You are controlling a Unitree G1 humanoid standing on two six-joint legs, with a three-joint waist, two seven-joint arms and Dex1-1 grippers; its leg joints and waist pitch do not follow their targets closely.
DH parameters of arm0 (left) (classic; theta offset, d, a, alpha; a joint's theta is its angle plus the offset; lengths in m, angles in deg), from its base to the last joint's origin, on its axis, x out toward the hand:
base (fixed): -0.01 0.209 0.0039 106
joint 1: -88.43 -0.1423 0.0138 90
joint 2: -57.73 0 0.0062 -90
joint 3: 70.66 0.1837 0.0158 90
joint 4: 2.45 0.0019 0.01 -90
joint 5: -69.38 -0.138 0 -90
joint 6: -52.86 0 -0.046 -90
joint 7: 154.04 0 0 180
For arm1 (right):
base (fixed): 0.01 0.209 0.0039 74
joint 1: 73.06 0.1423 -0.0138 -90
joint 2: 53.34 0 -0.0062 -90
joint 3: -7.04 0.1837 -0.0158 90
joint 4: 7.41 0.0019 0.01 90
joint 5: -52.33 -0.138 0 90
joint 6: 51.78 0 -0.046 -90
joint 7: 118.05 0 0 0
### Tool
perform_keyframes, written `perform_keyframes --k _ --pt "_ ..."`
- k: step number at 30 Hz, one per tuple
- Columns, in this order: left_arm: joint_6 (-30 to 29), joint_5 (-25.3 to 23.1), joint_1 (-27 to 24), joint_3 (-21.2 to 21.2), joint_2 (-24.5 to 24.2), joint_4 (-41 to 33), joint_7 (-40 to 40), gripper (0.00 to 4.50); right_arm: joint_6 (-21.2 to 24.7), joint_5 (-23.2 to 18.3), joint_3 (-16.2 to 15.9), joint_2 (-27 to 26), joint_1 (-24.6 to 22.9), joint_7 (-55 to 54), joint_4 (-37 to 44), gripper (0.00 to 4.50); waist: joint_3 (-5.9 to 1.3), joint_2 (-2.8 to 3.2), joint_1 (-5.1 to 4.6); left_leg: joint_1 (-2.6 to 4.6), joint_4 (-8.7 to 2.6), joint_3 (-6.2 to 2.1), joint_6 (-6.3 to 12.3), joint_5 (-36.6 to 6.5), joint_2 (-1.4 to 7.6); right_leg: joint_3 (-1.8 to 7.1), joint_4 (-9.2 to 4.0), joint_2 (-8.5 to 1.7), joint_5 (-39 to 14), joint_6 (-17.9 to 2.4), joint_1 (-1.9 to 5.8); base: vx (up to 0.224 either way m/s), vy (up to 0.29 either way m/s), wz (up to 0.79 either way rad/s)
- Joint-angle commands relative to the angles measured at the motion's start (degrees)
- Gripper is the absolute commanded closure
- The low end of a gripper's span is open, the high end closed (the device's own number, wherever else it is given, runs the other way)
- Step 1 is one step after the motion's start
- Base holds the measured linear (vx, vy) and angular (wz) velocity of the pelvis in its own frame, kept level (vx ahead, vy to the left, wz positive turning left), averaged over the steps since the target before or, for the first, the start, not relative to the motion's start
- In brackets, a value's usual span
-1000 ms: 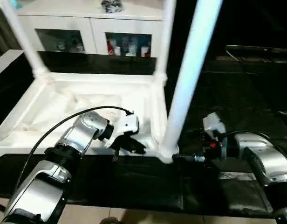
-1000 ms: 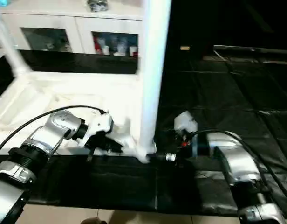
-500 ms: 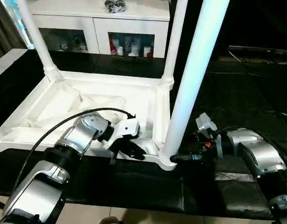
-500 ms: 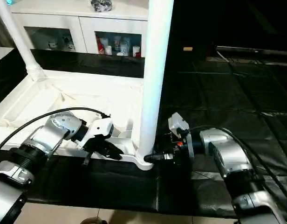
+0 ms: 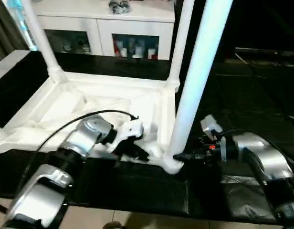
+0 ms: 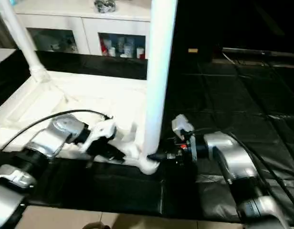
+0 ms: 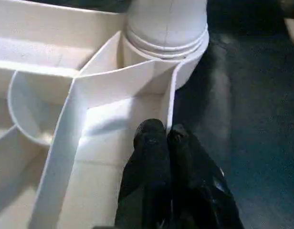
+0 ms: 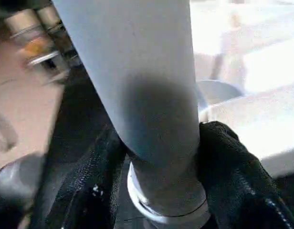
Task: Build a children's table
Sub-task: Rotate leg to tighten
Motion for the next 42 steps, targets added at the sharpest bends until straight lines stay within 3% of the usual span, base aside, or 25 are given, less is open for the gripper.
perform_keyframes --k 1,2,3,4,5,6,8,9,12,14,15,17,18,19,20,25,28,30,38,39,42 --pt "-3.27 0.77 1.51 -3.04 3.4 0.77 -8.97 4.5 2.01 -0.16 -1.31 -4.56 -0.67 -5.46 1.81 2.45 -3.89 -0.39 -0.5 0.79 -4.24 -0.18 0.37 -15.94 1.21 2.33 -4.65 -3.43 -25.48 -8.93 2.69 0.0 0.0 0.0" --pt "-4.82 1.2 1.86 -4.22 4.64 0.95 -11.83 4.5 2.66 0.25 -0.37 -6.91 -0.63 -9.98 1.35 2.46 -3.86 -0.31 -0.64 0.94 -4.22 -0.27 0.07 -16.49 1.14 2.23 -4.74 -3.44 -26.57 -8.75 2.51 0.0 0.0 0.0" --pt "-5.88 1.48 2.14 -5.01 5.52 1.11 -13.81 4.5 2.83 0.58 0.22 -8.58 -0.47 -13.02 0.93 2.46 -3.76 -0.53 -1.23 0.56 -4.28 -0.46 -0.47 -16.92 0.88 1.93 -4.93 -3.49 -28.99 -7.61 2.8 0.0 0.0 0.0" --pt "-7.26 1.77 2.72 -6.23 7.01 1.51 -17.24 4.5 3.16 1.04 1.15 -11.5 0.2 -18.22 -0.01 2.46 -3.66 -0.25 -1.87 0.57 -4.39 -0.63 -0.85 -18.2 0.76 1.62 -5.47 -3.44 -31.44 -6.26 2.74 0.0 0.0 0.0" --pt "-7.68 1.84 3.07 -6.77 7.85 1.79 -19.08 4.5 3.65 1.16 1.58 -13.04 0.76 -20.68 -0.8 2.47 -3.62 -0.39 -2.56 0.45 -4.37 -0.83 -0.95 -19.07 0.56 1.29 -5.72 -3.4 -32.95 -5.32 2.84 0.0 0.0 0.0" --pt "-8.14 2.01 3.54 -7.45 8.87 2.21 -21.21 4.5 3.34 1.6 1.95 -14.78 1.57 -23.46 -2.09 2.47 -3.71 -0.1 -2.69 0.53 -4.35 -0.93 -1.01 -19.23 0.52 1.22 -5.8 -3.46 -33.32 -5.03 2.83 0.0 0.0 0.0" --pt "-8.86 2.26 4.13 -8.44 10.29 2.64 -24.18 4.5 2.88 2.29 2.43 -17.09 2.62 -27.13 -3.72 2.47 -3.77 -0.11 -3.56 0.7 -4.26 -0.93 -0.64 -19.92 0.43 0.99 -6.18 -3.28 -33.21 -4.73 2.7 0.0 0.0 0.0" --pt "-9.16 2.34 4.6 -9.1 11.3 3.06 -26.39 4.5 2.49 3.03 2.66 -18.5 3.66 -29.79 -5.2 2.48 -3.82 -0.11 -3.85 0.48 -4.35 -0.96 -0.26 -19.33 0.38 0.94 -6.21 -3.23 -32.02 -4.86 2.87 0.0 0.0 0.0" --pt "-8.44 1.51 6.44 -10.8 14.66 5.4 -35.21 4.5 0.68 5.7 4.11 -22.7 8.77 -40.49 -13.23 2.48 -3.76 0.04 -4.78 0.91 -4.14 -0.84 -0.22 -20.2 0.28 1.05 -6.03 -3.03 -30.35 -6.5 2.2 0.0 0.0 0.0" --pt "-8.3 1.08 6.72 -10.98 15.14 5.64 -36.79 4.5 -0.21 6.11 4.48 -23.17 9.29 -41.66 -13.97 2.48 -3.81 0.0 -4.74 1.05 -4.15 -0.75 0.24 -20.15 0.29 1.03 -6.24 -2.98 -29.84 -6.55 2.33 0.0 0.0 0.0" --pt "-8.29 0.82 6.83 -11.03 15.36 5.69 -37.48 4.5 -0.74 6.43 4.62 -23.32 9.4 -42.06 -14.02 2.48 -3.99 -0.34 -4.48 0.87 -4.21 -0.6 0.97 -18.62 0.43 1.42 -5.81 -3.03 -27.1 -7.21 2.49 0.0 0.0 0.0" --pt "-8.6 0.2 6.94 -10.99 15.67 5.6 -38.37 4.5 -1.88 7.13 5.31 -23.79 9.46 -43.2 -14.11 2.48 -4.15 -0.23 -4.3 0.61 -4.3 -0.56 1.26 -16.9 0.61 1.7 -5.33 -3.05 -23.96 -8.08 2.66 0.0 0.0 0.0" --pt "-8.92 -0.21 6.87 -10.96 15.77 5.33 -38.75 4.5 -2.1 7.3 5.83 -24.2 9.28 -43.64 -13.82 1.94 -4.27 -0.24 -4.25 0.45 -4.28 -0.44 1.52 -14.89 0.72 1.97 -4.67 -2.92 -19.06 -9.72 2.82 0.0 0.0 0.0" --pt "-8.96 -0.28 6.84 -10.94 15.78 5.27 -38.79 4.5 -2.14 7.31 5.92 -24.26 9.23 -43.71 -13.74 1.8 -4.27 -0.24 -4.25 0.45 -4.28 -0.44 1.52 -14.89 0.72 1.97 -4.67 -2.92 -19.06 -9.72 2.82 0.0 0.0 0.0" --pt "-9.17 -0.39 6.69 -10.9 15.77 4.99 -38.63 4.5 -2.31 7.37 6.27 -24.42 9.09 -44.31 -13.61 1.78 -4.35 -0.14 -4.14 0.42 -4.18 -0.29 1.91 -13.56 0.72 2.12 -4.22 -2.91 -15.62 -11.23 2.96 0.0 0.0 0.0" --pt "-8.41 -0.47 5.59 -9.05 13.84 4.59 -34.31 4.5 -6.15 5.92 6.73 -22.51 6.88 -39.92 -11.28 1.37 -4.49 0.01 -3.83 0.32 -4.07 -0.14 2.82 -11.47 0.66 2.17 -3.91 -3.04 -12.71 -12.34 3.37 0.0 0.0 0.0" --pt "-7.44 -0.95 5.02 -7.58 11.81 4.33 -30.86 4.5 -7.34 4.6 6.02 -18.6 3.78 -33.74 -7.44 1.13 -4.46 -0.06 -3.19 0.45 -4.07 -0.09 3.67 -11.45 0.82 2.25 -3.92 -2.99 -12.33 -12.07 3.44 0.0 0.0 0.0" --pt "-6.9 -1.11 4.61 -6.71 10.35 4.05 -27.71 4.5 -7.71 4.12 6.02 -14.84 1.85 -29.09 -5.25 0.94 -4.46 -0.33 -3.15 0.17 -4.09 -0.12 3.96 -11.04 0.77 2.15 -3.84 -2.9 -11.79 -11.97 3.72 0.0 0.0 0.0" --pt "-2.63 -1.47 2.43 -2.57 5.18 2.0 -15.16 4.5 -8.88 2.12 7.4 -3.85 -1.07 -15.21 -1.11 0.29 -4.27 -0.35 -2.47 0.6 -4.07 -0.01 4.09 -12.38 1.22 2.37 -4.18 -3.07 -15.28 -11.96 3.28 0.0 0.0 0.0" --pt "0.8 -2.08 1.94 -0.96 3.45 2.0 -11.82 4.5 -8.8 1.45 6.68 -0.6 -1.72 -10.17 0.2 0.22 -4.25 -0.27 -2.34 0.78 -4.03 0.07 4.03 -12.63 1.19 2.35 -4.16 -2.99 -15.05 -12.39 3.09 0.0 0.0 0.0" --pt "2.71 -2.12 1.84 -0.49 2.71 2.69 -9.99 4.5 -10.76 1.73 5.4 1.91 -2.32 -6.1 1.19 0.16 -4.23 -0.32 -1.51 0.79 -4.02 0.13 3.93 -13.61 1.28 2.28 -4.26 -3.15 -16.74 -11.83 3.01 0.0 0.0 0.0"
